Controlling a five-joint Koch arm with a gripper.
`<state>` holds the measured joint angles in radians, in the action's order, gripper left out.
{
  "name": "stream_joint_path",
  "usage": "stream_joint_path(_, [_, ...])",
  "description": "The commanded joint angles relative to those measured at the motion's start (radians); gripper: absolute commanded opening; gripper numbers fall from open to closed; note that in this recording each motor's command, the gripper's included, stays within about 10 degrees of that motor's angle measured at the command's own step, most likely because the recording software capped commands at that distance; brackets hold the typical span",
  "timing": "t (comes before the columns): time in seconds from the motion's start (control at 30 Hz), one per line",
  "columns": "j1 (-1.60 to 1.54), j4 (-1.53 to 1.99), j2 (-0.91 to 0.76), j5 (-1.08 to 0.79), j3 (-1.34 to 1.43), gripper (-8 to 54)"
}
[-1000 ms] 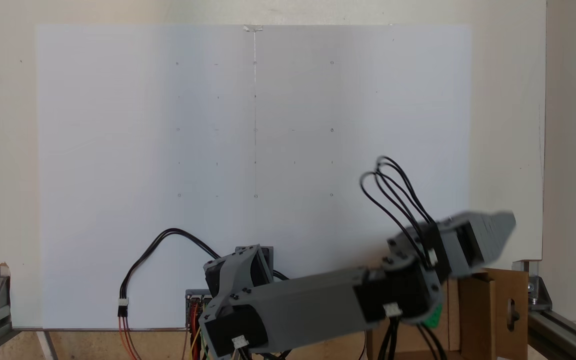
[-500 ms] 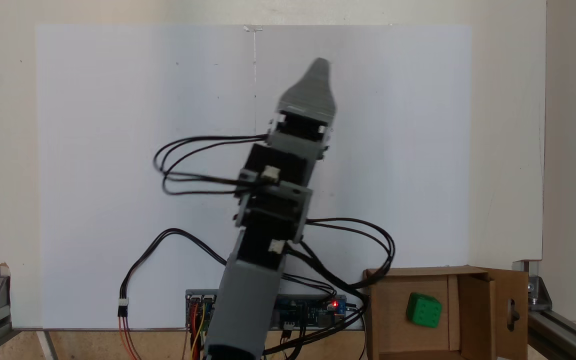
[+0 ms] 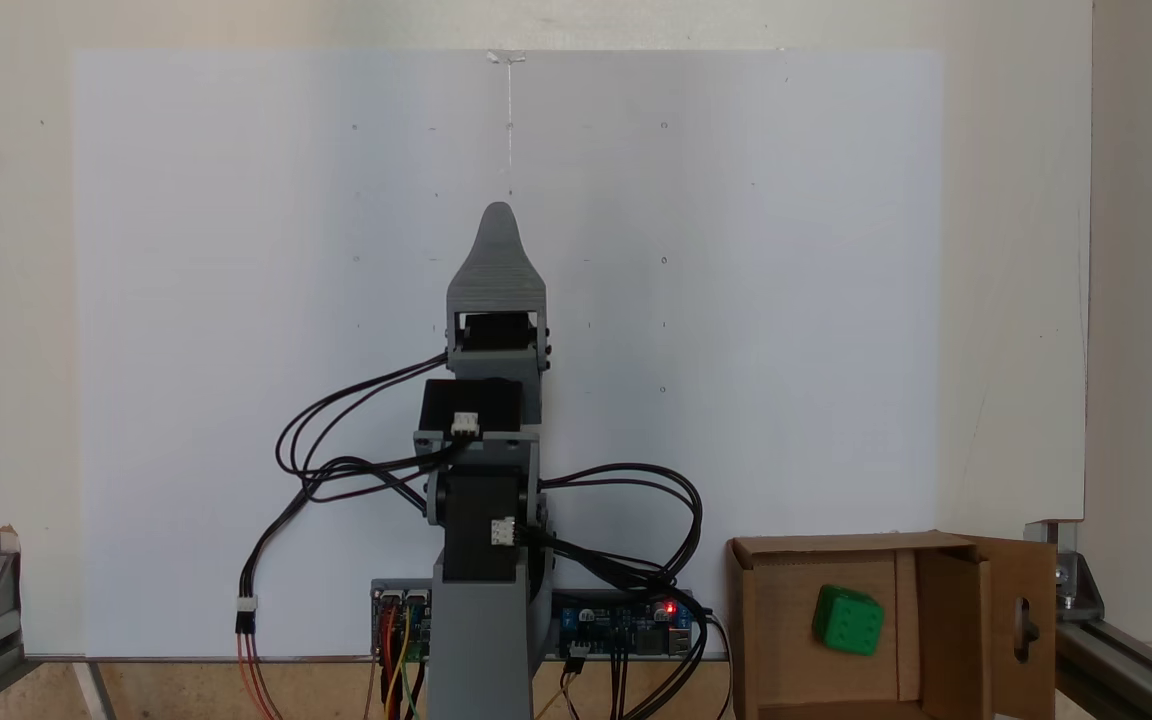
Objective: Grasp a green dice and put it in the bin.
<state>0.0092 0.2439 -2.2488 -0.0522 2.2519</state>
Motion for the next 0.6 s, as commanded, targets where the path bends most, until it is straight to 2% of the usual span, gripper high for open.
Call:
stream_joint_path(0.0, [0.011, -0.167, -0.074, 0.044, 0.014, 44.7])
stream_joint_path(0.1, [0.009, -0.302, -0.12, 0.044, 0.087, 44.8])
stream_joint_path(0.57, [0.012, -0.908, -0.121, 0.041, 0.4, 44.4])
